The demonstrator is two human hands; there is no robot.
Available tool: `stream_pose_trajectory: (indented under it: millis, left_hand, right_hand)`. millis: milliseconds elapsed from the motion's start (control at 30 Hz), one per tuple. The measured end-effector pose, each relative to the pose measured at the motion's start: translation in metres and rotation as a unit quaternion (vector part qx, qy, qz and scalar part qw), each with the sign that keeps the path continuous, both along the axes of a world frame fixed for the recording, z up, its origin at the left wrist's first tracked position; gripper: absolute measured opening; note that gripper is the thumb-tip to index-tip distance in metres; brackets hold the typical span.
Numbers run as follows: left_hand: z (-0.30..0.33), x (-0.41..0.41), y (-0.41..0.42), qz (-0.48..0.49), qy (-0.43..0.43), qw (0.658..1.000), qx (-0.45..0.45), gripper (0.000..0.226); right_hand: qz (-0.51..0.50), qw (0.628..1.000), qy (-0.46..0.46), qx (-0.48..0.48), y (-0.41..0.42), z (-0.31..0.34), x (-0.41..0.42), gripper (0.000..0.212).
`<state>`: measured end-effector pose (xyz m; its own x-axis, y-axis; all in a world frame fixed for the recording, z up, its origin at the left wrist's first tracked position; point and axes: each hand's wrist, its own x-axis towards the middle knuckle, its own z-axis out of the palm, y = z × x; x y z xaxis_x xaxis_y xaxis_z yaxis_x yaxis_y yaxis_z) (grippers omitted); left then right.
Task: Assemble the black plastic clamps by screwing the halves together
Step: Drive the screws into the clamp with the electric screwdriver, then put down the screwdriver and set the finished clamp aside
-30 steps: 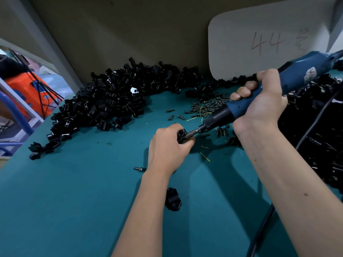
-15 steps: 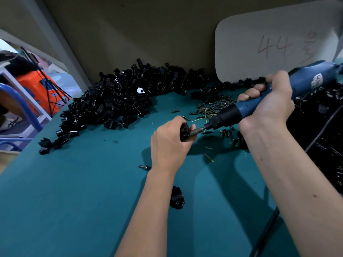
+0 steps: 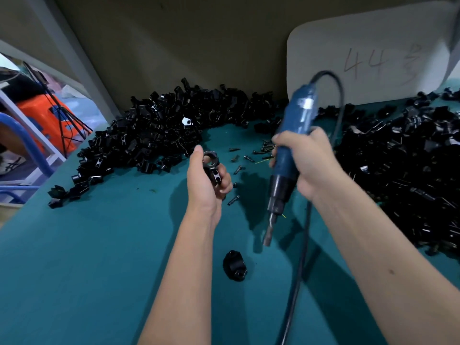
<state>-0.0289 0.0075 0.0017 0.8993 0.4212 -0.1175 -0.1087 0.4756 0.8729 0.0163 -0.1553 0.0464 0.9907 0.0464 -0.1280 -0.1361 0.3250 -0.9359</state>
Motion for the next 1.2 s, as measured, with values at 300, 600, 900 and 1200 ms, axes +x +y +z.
stream_pose_trajectory:
  millis: [300,600,900,1200]
  left_hand:
    - [0.001,-0.002,0.006,0.023,-0.003,0.999,0.047,0.032]
    - [0.002,-0.004,-0.006,0.029,-0.023,0.984,0.172,0.037]
    - [0.021,0.001,-0.081,0.056,-0.035,0.952,0.299,0.043]
    - [0.052,0.031,-0.186,0.015,-0.072,0.878,0.474,0.029]
  right_hand:
    - [0.02,0.847,-0.159,-0.507,0.03,-0.035,-0.016,0.033]
    - [-0.023,0.87,-0.246,-0.426,0.022,-0.026,-0.013,0.034]
    - [0.044,0.908,-0.27,-0.317,-0.027,0.011,0.003,0.016]
    - [-0.133,0.777,-0.195,-0.584,-0.17,0.079,0.035,0.025]
